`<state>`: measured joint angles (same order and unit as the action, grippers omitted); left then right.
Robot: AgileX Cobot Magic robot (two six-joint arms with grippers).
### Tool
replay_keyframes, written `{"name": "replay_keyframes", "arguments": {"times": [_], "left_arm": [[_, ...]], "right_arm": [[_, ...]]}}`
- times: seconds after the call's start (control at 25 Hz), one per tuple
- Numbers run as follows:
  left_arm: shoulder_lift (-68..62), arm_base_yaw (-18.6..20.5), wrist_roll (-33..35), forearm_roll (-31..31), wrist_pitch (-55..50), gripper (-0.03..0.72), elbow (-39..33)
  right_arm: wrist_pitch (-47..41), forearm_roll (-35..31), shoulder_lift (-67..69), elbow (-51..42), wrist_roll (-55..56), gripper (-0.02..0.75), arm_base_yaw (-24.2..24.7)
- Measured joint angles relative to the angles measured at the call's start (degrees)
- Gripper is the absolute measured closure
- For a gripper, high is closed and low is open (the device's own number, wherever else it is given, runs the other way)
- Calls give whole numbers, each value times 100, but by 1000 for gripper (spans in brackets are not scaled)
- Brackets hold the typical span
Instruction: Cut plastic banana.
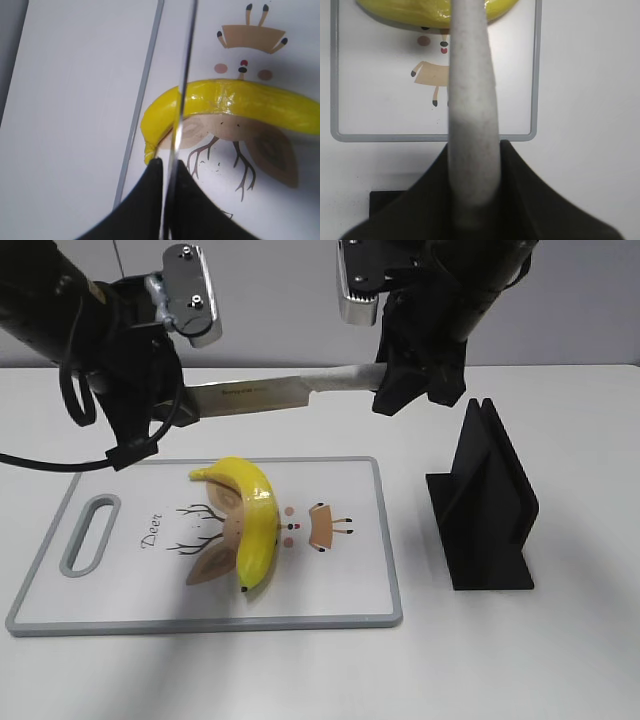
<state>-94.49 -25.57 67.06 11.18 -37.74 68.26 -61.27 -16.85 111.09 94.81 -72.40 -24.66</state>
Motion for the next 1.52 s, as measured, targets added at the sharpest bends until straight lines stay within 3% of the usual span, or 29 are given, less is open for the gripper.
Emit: {"name": "replay_keyframes", "arguments": {"times": [0.12,0.2,0.32,0.44,0.52,0.8,0.88,1.0,1.16,1.36,1.52], "left_arm": [[0,0,72,-6,18,670,0],[0,0,91,-6,73,611,0],[38,13,81,-37,178,394,0],[47,17,81,-42,440,99,0],[61,17,81,-42,617,45,0],[427,17,50,-42,699,21,0],[635,50,-240,-42,699,21,0],[980,194,-1155,-42,709,22,0],[1232,728,-2724,-42,290,29,272],[1238,1650,-4521,-42,-978,40,1040],[1249,2237,-5226,-101,-2340,61,1360]], "right_arm": [[-4,0,0,0,0,563,0],[-39,0,0,0,30,566,0],[-84,130,0,0,160,575,18],[-94,290,0,-6,197,575,41],[-94,333,0,-6,197,575,45],[-101,352,-7,-6,661,575,45],[-101,381,-29,-6,1049,575,45],[-148,518,-58,69,1889,575,45],[-162,686,-63,464,3484,575,45],[-285,698,-63,1112,4825,576,45],[-622,698,-71,1387,5557,576,45]]}}
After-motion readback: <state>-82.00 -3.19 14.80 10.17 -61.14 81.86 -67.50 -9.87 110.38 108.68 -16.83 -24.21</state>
